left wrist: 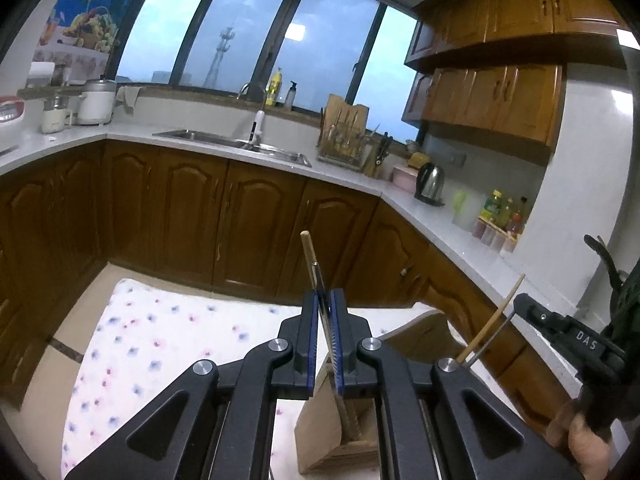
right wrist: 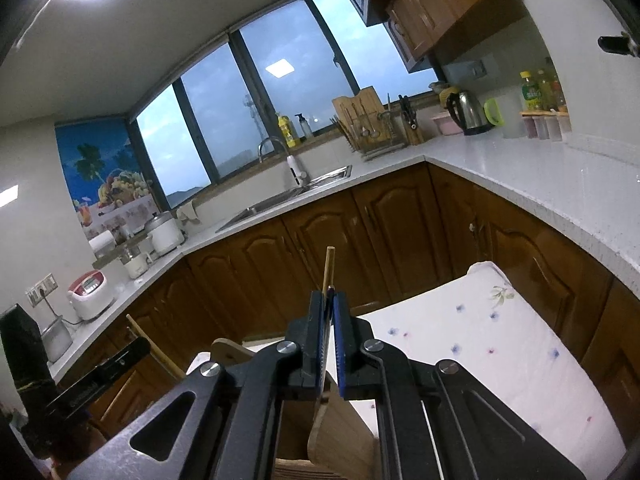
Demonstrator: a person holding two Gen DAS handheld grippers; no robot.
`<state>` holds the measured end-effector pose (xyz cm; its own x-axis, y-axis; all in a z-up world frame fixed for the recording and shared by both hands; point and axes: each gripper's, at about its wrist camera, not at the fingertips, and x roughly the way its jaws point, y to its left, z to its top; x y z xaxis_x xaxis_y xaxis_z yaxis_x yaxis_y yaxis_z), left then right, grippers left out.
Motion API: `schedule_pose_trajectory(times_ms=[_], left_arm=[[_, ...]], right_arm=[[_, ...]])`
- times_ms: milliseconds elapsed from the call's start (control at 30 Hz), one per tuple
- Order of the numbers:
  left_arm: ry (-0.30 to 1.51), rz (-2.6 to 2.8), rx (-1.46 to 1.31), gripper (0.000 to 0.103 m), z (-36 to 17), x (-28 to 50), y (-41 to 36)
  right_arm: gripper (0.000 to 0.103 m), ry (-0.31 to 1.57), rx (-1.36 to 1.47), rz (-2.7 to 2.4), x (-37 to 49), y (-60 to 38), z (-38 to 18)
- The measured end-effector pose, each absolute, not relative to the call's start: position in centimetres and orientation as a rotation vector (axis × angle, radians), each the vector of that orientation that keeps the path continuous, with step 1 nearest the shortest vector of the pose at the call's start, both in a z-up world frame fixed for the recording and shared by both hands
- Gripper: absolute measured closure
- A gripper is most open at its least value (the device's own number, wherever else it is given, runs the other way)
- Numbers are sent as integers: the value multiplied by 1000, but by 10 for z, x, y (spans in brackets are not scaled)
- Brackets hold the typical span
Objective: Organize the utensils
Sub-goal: 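Open the right tool over the holder while the left tool releases its chopsticks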
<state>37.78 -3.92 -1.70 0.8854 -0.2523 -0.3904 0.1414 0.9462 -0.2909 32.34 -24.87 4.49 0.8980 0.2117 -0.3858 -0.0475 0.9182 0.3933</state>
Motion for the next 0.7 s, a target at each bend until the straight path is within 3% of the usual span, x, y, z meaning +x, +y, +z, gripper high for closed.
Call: schedule_pose_trajectory(times_ms=[200, 233, 267, 300, 333, 367, 400, 567, 600, 700], left_arm=[[455, -207, -249, 97, -3, 383, -42], [462, -205, -243, 93, -1, 383, -42], [468, -209, -238, 80, -1, 382, -42], [468, -212, -239, 64, 1, 379, -43], [461, -213, -239, 58, 3, 376, -42], [449, -212, -236, 53, 5, 372, -42], [440, -211, -224, 49, 6, 366, -43], [424, -207, -202, 20, 12, 337, -37], [423, -209, -203, 17, 11, 330, -35], [422, -209, -204, 10, 11, 310, -27]], right_arm=[[92, 454, 398, 149, 325, -249, 46], [92, 458, 401, 154, 325, -250, 46], [88, 462, 404, 158, 325, -250, 45], [78, 464, 408, 164, 324, -250, 45], [72, 464, 414, 170, 324, -251, 46], [55, 458, 424, 180, 321, -252, 47], [45, 450, 431, 182, 317, -254, 48], [20, 417, 470, 190, 299, -263, 55], [13, 414, 474, 191, 296, -264, 56], [7, 400, 481, 195, 282, -267, 60]])
